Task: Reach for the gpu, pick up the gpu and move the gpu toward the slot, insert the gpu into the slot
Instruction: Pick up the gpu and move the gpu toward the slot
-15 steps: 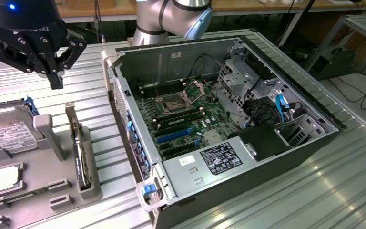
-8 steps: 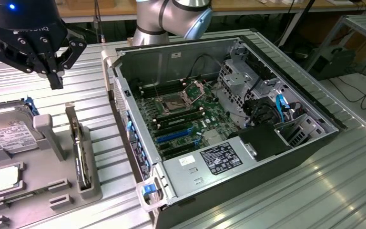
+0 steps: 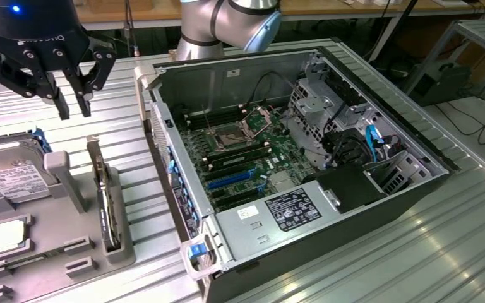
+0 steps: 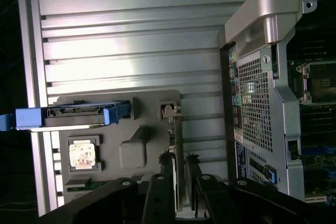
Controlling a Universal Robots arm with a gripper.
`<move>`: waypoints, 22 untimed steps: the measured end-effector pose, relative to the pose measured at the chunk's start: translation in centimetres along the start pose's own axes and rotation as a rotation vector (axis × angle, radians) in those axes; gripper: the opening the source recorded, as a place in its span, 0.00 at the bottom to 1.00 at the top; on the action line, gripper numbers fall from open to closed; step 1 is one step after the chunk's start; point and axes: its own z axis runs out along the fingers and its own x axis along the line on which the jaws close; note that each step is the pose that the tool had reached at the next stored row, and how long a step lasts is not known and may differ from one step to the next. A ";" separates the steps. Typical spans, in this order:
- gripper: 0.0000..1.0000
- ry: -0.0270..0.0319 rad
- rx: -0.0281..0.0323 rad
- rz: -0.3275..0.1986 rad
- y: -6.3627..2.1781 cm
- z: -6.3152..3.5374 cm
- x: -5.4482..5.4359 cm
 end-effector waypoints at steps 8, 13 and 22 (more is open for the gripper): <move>0.65 0.0001 0.0000 0.000 -0.03 0.00 0.0; 0.72 -0.0012 0.0174 -0.001 -0.06 0.00 0.0; 0.72 -0.0020 0.0373 -0.036 -0.37 0.02 0.0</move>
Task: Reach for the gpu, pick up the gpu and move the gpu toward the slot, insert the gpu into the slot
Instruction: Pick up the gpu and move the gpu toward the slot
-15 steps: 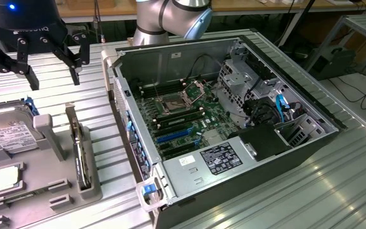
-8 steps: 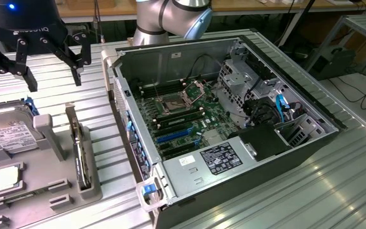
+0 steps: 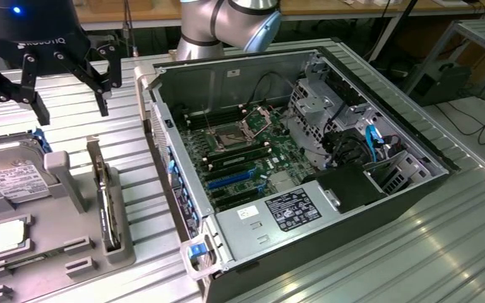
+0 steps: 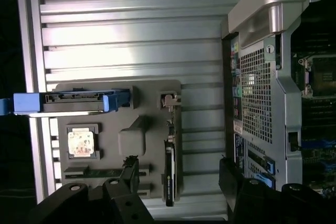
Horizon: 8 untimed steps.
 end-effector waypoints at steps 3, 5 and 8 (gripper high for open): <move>0.72 0.0001 -0.0002 -0.015 -0.21 0.00 0.0; 0.72 0.0001 0.0001 -0.019 -0.41 0.01 0.0; 0.72 0.0001 0.0010 -0.025 -0.72 0.02 0.0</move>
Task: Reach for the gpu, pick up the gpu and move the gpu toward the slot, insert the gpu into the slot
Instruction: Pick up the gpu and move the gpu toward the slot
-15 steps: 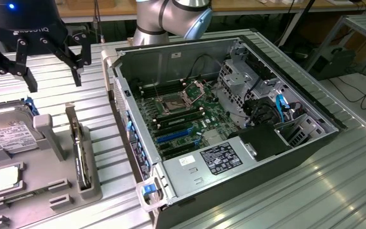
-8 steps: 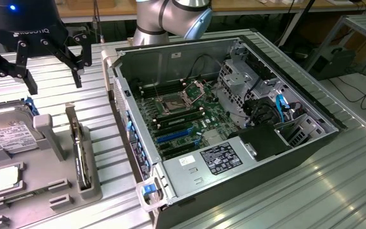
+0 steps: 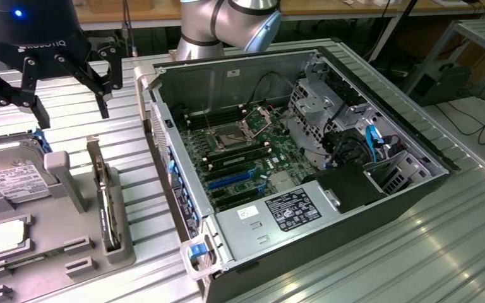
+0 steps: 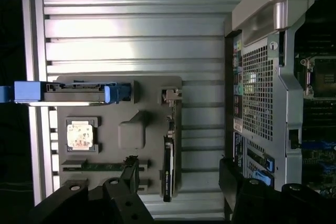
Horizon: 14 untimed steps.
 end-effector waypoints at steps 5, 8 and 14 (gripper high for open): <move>0.72 0.0000 0.0032 -0.009 -0.51 0.04 0.0; 0.72 0.0000 0.0054 -0.018 -0.95 0.11 0.0; 0.72 -0.0001 0.0087 -0.029 -1.60 0.21 0.0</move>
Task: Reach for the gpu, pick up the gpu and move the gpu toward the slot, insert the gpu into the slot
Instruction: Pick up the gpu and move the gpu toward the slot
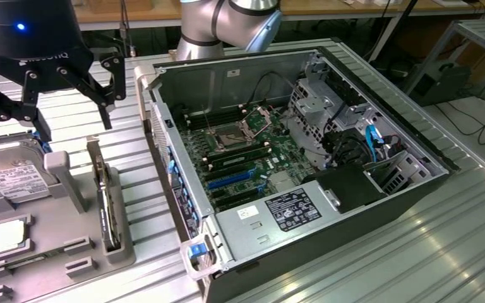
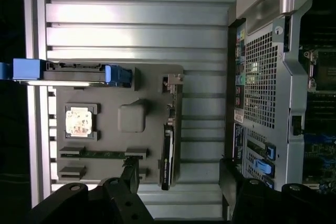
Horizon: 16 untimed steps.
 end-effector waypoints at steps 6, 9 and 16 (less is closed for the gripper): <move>0.72 0.0001 0.0025 -0.007 -0.43 0.06 0.0; 0.72 0.0001 0.0036 -0.010 -0.63 0.08 0.0; 0.72 0.0000 0.0059 -0.017 -1.12 0.15 0.0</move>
